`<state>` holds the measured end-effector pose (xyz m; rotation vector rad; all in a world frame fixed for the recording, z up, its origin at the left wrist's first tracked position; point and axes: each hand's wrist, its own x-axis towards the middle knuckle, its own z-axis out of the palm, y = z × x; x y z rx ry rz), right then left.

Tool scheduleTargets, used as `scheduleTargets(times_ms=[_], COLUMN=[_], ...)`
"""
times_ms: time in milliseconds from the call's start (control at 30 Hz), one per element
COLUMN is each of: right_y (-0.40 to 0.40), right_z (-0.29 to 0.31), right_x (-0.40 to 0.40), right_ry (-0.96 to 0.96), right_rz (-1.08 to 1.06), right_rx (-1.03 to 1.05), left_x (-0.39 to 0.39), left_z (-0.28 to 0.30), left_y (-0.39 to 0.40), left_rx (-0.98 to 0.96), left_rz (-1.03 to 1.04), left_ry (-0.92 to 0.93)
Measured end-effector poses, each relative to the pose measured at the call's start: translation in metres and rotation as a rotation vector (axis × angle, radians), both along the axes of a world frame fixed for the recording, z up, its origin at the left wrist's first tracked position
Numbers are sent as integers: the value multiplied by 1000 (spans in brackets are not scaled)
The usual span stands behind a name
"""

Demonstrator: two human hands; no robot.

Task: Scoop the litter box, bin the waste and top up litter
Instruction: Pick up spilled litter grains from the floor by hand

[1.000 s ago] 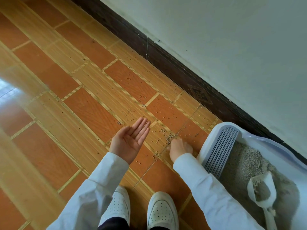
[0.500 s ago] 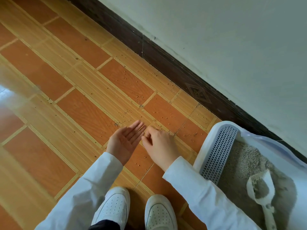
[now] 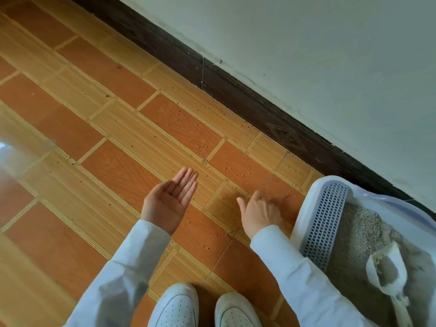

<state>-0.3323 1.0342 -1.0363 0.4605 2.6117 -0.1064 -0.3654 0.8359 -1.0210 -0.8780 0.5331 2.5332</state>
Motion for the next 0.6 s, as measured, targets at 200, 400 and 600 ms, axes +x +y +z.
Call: scheduleTargets(times_ms=[200, 400, 600], right_y=[-9, -21, -20], right_z=[-32, -47, -44], right_x=[4, 5, 6], right_ry=[62, 166, 179], right_rz=[10, 67, 40], right_rx=[187, 275, 305], left_x=[-10, -2, 6], left_z=[-1, -5, -6], left_y=[5, 19, 25], left_rx=[17, 27, 11], left_rz=[-40, -151, -232], left_ry=[2, -45, -72])
